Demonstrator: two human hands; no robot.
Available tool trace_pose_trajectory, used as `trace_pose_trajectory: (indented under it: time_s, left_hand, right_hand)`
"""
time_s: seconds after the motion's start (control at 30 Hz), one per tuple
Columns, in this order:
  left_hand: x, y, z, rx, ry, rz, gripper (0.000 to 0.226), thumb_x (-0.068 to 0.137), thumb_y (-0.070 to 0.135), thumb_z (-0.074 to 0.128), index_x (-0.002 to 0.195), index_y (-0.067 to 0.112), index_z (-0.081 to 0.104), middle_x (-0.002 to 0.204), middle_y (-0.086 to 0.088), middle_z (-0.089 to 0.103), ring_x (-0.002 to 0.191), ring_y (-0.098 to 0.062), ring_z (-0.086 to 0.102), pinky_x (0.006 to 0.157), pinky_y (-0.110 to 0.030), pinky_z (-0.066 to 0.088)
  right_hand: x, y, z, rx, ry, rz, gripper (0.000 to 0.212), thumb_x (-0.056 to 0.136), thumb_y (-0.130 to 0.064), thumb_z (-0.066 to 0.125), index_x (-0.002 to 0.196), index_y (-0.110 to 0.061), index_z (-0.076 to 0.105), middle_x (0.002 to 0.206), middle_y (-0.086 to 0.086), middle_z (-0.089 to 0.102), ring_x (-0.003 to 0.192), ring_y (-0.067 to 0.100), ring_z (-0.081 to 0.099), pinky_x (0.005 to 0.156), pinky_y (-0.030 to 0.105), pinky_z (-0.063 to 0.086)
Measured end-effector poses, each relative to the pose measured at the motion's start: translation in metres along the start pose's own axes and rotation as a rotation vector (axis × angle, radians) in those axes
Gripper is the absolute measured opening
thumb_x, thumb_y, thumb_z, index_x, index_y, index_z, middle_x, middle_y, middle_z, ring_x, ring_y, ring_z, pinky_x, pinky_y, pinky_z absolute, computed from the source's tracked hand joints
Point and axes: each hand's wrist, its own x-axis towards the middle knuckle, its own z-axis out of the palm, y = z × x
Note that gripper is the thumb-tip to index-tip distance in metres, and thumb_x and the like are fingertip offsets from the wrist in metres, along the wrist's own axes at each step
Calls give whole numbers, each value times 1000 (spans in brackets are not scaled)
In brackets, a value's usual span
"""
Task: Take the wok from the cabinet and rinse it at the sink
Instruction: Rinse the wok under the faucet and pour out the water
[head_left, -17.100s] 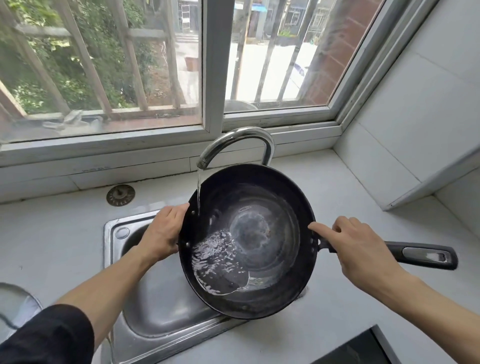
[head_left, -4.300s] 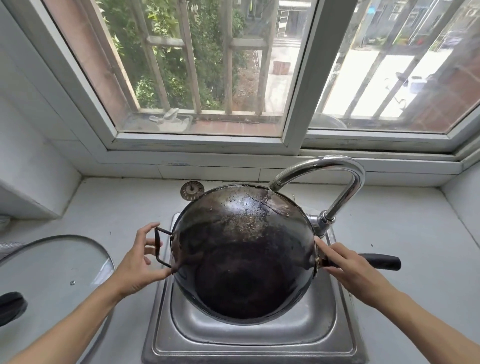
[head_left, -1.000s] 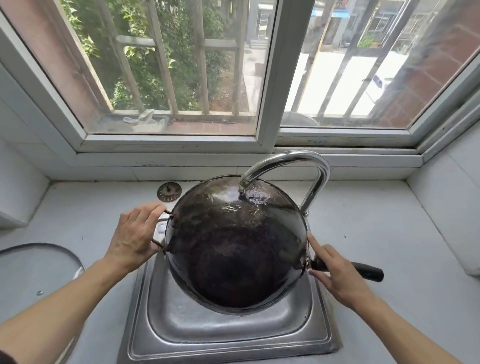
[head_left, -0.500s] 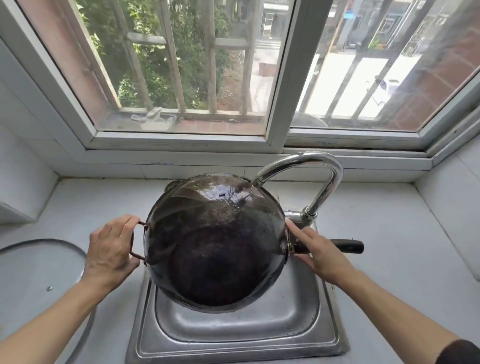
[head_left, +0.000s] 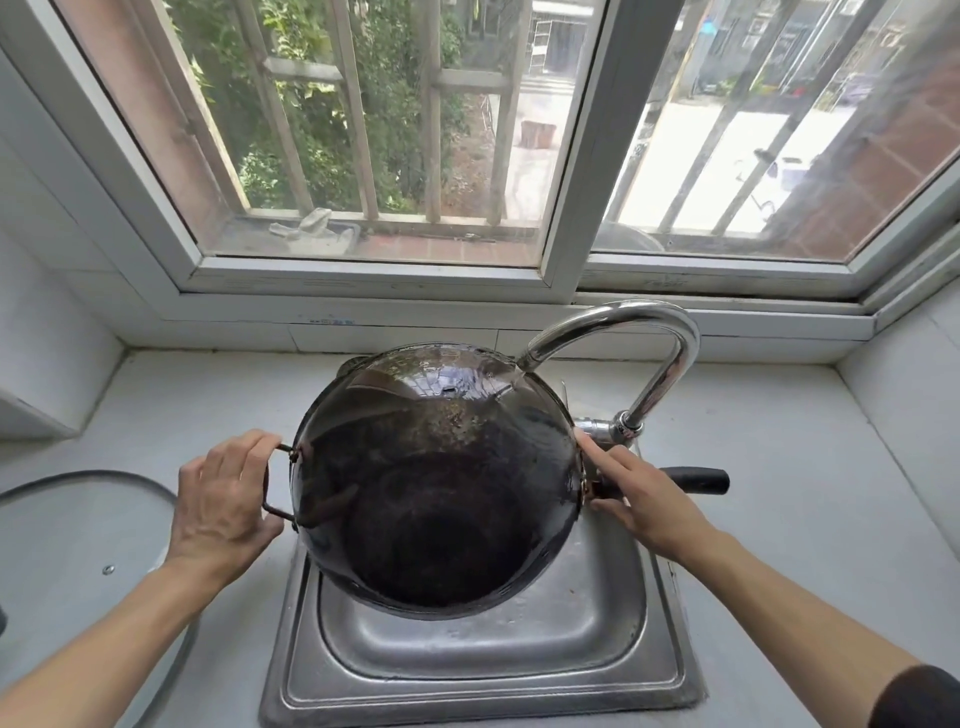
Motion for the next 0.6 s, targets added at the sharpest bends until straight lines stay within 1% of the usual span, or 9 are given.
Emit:
trace_pose_trajectory:
  time_s: [0.1,0.17,0.27,0.33,0.4,0.43,0.47,0.53,0.6]
  left_hand:
    - [4,7,-1,-5,-22,-2,94,37,10,85,125,7,51,124,-12,54,108,-36,49,80,-50,40]
    - [6,10,-3,-15,-36,-4,99,34,5,87,126,7,51,124,-12,54,109,-36,49,81,-50,40]
    - [9,12,-5,-34,-41,15,98,34,4,86,126,6,51,124,-13,55,110,-37,49,81,-49,40]
    - [10,15,-5,-55,-46,31,97,35,6,87,125,5,51,124,-15,54,112,-38,48,83,-49,40]
    - [8,17,-5,-80,-53,53,97,36,6,87,126,4,51,124,-16,54,113,-38,48,85,-49,42]
    - [7,18,-5,-91,-59,65,97,36,5,87,126,4,51,124,-16,54,113,-38,48,86,-49,42]
    - [7,18,-5,-101,-64,76,97,36,4,87,126,3,51,124,-16,54,113,-39,48,87,-49,43]
    - [6,20,-4,-121,-68,92,96,37,2,86,126,1,51,124,-17,54,113,-39,49,87,-49,44]
    - [5,22,-4,-135,-70,106,95,38,1,85,127,0,52,123,-18,55,113,-40,49,88,-49,43]
  right_hand:
    - [-1,3,-1,22,1,13,102,85,-13,72,150,-48,2,101,-10,42,83,12,48,79,35,49]
    - [-3,6,-2,29,-2,16,101,85,-15,72,150,-48,2,104,-9,45,86,14,51,83,36,49]
    - [-7,12,-3,29,-13,29,99,86,-17,71,151,-48,3,115,-7,49,97,18,56,89,38,49]
    - [-12,13,-5,28,-4,19,99,86,-16,72,151,-48,4,121,-15,46,102,14,55,92,34,49]
    - [-17,13,-7,33,16,15,100,85,-15,72,151,-48,5,117,-29,36,99,2,48,92,26,46]
    - [-20,14,-8,27,20,16,99,85,-16,72,151,-47,5,111,-33,34,96,-3,43,90,22,43]
    - [-23,14,-8,18,16,21,99,86,-17,72,151,-46,4,106,-32,36,92,-5,41,88,21,42]
    - [-28,15,-8,-4,-5,36,99,87,-19,71,151,-46,1,97,-26,36,82,4,45,82,25,45]
    - [-32,16,-8,-21,-17,48,99,87,-21,71,151,-47,-1,95,-19,36,79,12,48,78,30,47]
